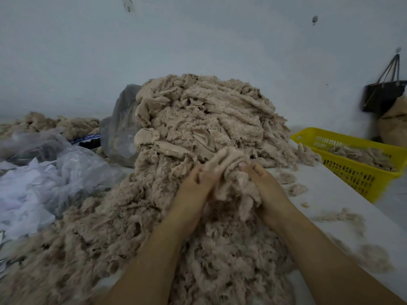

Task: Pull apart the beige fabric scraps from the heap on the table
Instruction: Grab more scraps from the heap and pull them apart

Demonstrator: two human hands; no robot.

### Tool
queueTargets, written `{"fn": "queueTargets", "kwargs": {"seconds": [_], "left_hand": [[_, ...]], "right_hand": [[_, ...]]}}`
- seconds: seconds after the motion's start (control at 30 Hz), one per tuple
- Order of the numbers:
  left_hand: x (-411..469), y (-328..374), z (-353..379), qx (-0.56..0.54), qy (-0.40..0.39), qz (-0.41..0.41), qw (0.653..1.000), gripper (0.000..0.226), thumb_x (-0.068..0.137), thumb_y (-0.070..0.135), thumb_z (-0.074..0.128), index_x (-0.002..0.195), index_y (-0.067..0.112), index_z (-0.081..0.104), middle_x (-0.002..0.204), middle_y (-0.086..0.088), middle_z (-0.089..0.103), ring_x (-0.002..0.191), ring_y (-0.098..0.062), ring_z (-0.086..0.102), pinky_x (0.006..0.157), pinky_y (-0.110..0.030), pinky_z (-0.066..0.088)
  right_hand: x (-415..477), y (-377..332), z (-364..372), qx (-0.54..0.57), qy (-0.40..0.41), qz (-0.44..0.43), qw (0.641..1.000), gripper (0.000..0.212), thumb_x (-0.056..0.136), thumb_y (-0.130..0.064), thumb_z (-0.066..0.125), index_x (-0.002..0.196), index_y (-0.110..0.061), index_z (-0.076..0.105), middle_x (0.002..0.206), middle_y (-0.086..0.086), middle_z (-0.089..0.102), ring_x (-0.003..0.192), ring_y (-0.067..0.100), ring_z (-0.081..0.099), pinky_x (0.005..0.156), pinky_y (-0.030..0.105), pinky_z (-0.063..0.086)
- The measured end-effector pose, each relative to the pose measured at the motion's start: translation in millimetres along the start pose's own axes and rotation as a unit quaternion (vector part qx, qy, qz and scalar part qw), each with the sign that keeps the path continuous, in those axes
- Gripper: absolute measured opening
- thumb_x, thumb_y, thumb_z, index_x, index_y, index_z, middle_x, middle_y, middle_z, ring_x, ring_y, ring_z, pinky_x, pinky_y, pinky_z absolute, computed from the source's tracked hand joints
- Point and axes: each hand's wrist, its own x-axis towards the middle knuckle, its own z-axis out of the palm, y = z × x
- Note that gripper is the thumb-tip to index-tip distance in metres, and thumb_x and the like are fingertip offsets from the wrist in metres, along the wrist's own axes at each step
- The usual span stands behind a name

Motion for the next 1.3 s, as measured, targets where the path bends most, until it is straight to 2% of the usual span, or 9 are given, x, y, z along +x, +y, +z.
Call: {"fn": "queueTargets", "kwargs": {"seconds": [0.1, 0.3, 0.53, 0.63, 0.77, 0.87, 0.93, 1.1, 1.3], "left_hand": [[-4.0, -8.0, 12.3, 0.134, -0.052, 0.056, 0.988, 0.02, 0.089, 0.043, 0.069, 0.108, 0.044, 0.066, 0.105, 0.02, 0.073, 0.098, -0.001, 0.069, 0.078, -0.016, 0.055], [0.8, -7.9, 6.7, 0.155, 0.053, 0.071, 0.984, 0.018, 0.098, 0.031, 0.06, 0.113, 0.029, 0.069, 0.09, 0.011, 0.073, 0.08, -0.005, 0.068, 0.068, -0.018, 0.054], [0.5, -12.0, 6.4, 0.339, -0.059, 0.087, 0.935, 0.016, 0.096, 0.033, 0.061, 0.103, 0.045, 0.052, 0.108, 0.018, 0.052, 0.095, 0.018, 0.05, 0.074, 0.001, 0.037], [1.7, -9.5, 0.4, 0.292, 0.061, 0.148, 0.943, 0.004, 0.097, 0.036, 0.058, 0.097, 0.036, 0.063, 0.106, 0.014, 0.056, 0.094, 0.006, 0.055, 0.076, -0.003, 0.041], [6.6, -5.7, -12.2, 0.243, 0.246, 0.144, 0.927, 0.034, 0.099, 0.034, 0.055, 0.132, 0.025, 0.052, 0.131, 0.007, 0.044, 0.107, -0.006, 0.053, 0.086, -0.022, 0.048], [10.3, -7.7, -13.1, 0.236, 0.222, 0.022, 0.946, 0.058, 0.097, 0.042, 0.057, 0.148, 0.021, 0.039, 0.134, 0.002, 0.049, 0.109, -0.01, 0.052, 0.087, -0.026, 0.047], [11.7, -10.8, -13.3, 0.274, 0.194, -0.018, 0.942, 0.031, 0.097, 0.043, 0.059, 0.119, 0.021, 0.056, 0.115, -0.001, 0.06, 0.088, -0.008, 0.054, 0.068, -0.012, 0.043], [9.8, -11.9, -17.7, 0.3, 0.159, 0.027, 0.94, 0.02, 0.101, 0.027, 0.052, 0.102, 0.007, 0.058, 0.089, -0.012, 0.059, 0.086, -0.023, 0.059, 0.066, -0.014, 0.043], [-2.3, -5.7, -4.3, 0.205, -0.07, 0.048, 0.975, 0.027, 0.102, 0.022, 0.055, 0.076, 0.024, 0.06, 0.066, 0.008, 0.056, 0.061, -0.007, 0.05, 0.059, -0.017, 0.041]], "right_hand": [[2.1, 3.3, 0.6, -0.016, 0.019, -0.013, 1.0, 0.017, 0.091, -0.028, 0.063, 0.096, -0.012, 0.062, 0.083, 0.007, 0.073, 0.069, 0.016, 0.069, 0.061, 0.03, 0.057], [-1.5, 11.0, 4.1, -0.224, -0.057, -0.066, 0.971, 0.058, 0.067, -0.073, 0.073, 0.113, -0.041, 0.061, 0.111, -0.022, 0.069, 0.105, -0.003, 0.064, 0.084, 0.018, 0.052], [1.3, 12.8, -1.9, -0.269, 0.015, -0.038, 0.962, 0.009, 0.098, -0.03, 0.06, 0.097, -0.034, 0.068, 0.083, -0.01, 0.076, 0.073, 0.009, 0.073, 0.057, 0.019, 0.054], [4.0, -7.0, -13.9, -0.071, 0.121, -0.096, 0.985, 0.037, 0.102, -0.028, 0.052, 0.071, -0.019, 0.07, 0.056, 0.005, 0.06, 0.037, 0.011, 0.051, 0.035, 0.02, 0.039], [4.9, -32.2, -45.9, 0.364, 0.19, -0.145, 0.9, 0.062, 0.093, -0.059, 0.055, 0.123, -0.005, 0.058, 0.114, 0.013, 0.064, 0.092, 0.02, 0.071, 0.07, 0.032, 0.061], [12.4, -12.6, -42.4, 0.229, 0.215, -0.035, 0.949, 0.069, 0.094, -0.061, 0.048, 0.126, 0.001, 0.048, 0.122, 0.014, 0.057, 0.091, 0.023, 0.069, 0.069, 0.032, 0.061], [15.6, -1.4, -26.7, 0.053, 0.178, -0.028, 0.982, 0.049, 0.099, -0.049, 0.049, 0.113, -0.003, 0.06, 0.11, 0.008, 0.068, 0.075, 0.018, 0.071, 0.061, 0.027, 0.059], [11.4, 24.8, -4.6, -0.283, 0.006, -0.049, 0.958, 0.026, 0.098, -0.044, 0.055, 0.103, -0.024, 0.071, 0.1, -0.001, 0.075, 0.084, 0.013, 0.073, 0.081, 0.034, 0.06], [12.9, 34.4, 3.3, -0.211, -0.073, 0.009, 0.975, 0.033, 0.09, -0.053, 0.057, 0.095, -0.025, 0.073, 0.103, -0.001, 0.073, 0.095, 0.011, 0.068, 0.087, 0.031, 0.051]]}}
